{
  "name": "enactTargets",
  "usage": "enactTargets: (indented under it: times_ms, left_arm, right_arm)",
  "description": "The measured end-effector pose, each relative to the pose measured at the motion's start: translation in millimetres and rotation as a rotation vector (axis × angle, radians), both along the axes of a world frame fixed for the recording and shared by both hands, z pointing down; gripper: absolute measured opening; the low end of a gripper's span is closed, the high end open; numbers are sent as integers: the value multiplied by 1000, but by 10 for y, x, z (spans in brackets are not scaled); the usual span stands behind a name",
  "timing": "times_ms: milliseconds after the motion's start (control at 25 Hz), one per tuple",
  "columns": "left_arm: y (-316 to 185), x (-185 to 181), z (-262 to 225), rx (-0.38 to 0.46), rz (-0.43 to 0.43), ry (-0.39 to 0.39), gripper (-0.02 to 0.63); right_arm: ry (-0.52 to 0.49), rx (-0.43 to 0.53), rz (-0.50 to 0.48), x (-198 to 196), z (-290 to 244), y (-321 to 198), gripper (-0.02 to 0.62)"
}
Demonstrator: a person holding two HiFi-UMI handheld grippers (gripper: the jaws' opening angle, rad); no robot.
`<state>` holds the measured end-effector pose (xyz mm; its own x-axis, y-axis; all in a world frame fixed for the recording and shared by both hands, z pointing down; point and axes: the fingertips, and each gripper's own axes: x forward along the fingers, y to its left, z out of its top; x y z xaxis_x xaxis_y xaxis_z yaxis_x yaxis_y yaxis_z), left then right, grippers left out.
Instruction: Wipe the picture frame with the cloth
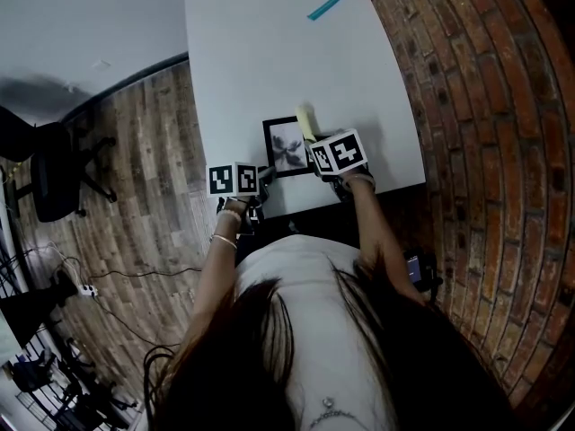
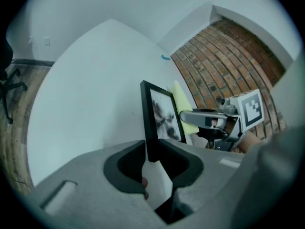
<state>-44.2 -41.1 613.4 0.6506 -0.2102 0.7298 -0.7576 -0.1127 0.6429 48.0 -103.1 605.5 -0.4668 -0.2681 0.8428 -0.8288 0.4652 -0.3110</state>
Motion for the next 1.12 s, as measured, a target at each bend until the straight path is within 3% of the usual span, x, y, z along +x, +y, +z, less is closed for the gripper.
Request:
enactTargets:
  times_ms: [1120]
  left_arm:
    - [-24, -7, 7, 3, -7, -13, 89]
  right_arm:
    - [-26, -59, -54, 9, 19, 165, 36]
